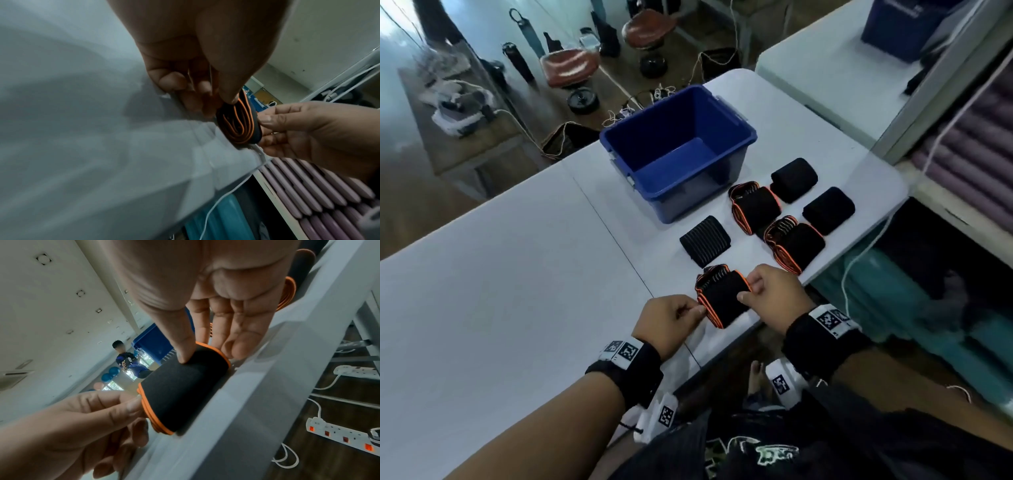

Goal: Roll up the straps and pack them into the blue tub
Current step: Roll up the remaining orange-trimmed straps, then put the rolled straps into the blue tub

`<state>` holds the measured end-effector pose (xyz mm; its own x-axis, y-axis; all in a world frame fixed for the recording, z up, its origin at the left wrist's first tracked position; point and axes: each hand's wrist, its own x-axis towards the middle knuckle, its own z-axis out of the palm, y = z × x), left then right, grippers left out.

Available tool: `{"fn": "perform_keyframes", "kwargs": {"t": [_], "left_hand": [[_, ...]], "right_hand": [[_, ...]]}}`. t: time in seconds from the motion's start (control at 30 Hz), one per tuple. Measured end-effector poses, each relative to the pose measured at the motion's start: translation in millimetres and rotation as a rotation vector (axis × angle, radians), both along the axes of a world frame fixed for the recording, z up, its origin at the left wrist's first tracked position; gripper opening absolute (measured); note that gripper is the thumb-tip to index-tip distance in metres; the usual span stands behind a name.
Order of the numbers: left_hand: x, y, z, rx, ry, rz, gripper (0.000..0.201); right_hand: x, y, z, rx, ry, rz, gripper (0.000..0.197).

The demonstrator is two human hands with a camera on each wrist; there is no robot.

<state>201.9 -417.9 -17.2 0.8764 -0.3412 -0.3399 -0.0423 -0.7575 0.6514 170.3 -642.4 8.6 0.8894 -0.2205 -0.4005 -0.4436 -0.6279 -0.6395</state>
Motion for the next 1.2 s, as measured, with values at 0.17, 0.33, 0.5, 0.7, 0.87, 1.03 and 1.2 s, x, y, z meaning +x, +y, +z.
{"fn": "perform_keyframes", "kwargs": {"t": [0.17,0.33,0.5,0.7,0.87,1.03,1.2], "left_hand": [[4.8,-15.5,3.0,0.05,0.004,0.055,0.028],[10.9,-20.9,14.3,0.089,-0.044,0.142,0.017],[48.6,-15.3,34.6,-0.113,-0.152,0.534,0.01],[122.7,-10.8,60.0,-0.248,-0.3,0.661,0.036],[161.5,-11.1,60.4,-0.252,-0.323,0.553,0.041],[166.3,-13.6,61.5,-0.307,-0.295,0.594,0.043],[164.1,-21.7,59.8,-0.346,-0.251,0.695,0.042]], "right_hand": [[2.1,-21.3,1.2,0.102,-0.018,0.015,0.027],[4.7,-49.6,12.7,0.238,-0.055,0.077,0.027],[17.3,-83.8,39.3,0.244,-0.098,0.087,0.01],[62.2,-114.8,72.1,0.095,-0.154,0.168,0.007],[113.9,-131.5,77.3,-0.129,-0.086,0.259,0.012],[170.3,-147.4,67.1,-0.461,-0.042,0.44,0.03],[220.6,-176.2,52.6,-0.652,0.014,0.505,0.043]]}}
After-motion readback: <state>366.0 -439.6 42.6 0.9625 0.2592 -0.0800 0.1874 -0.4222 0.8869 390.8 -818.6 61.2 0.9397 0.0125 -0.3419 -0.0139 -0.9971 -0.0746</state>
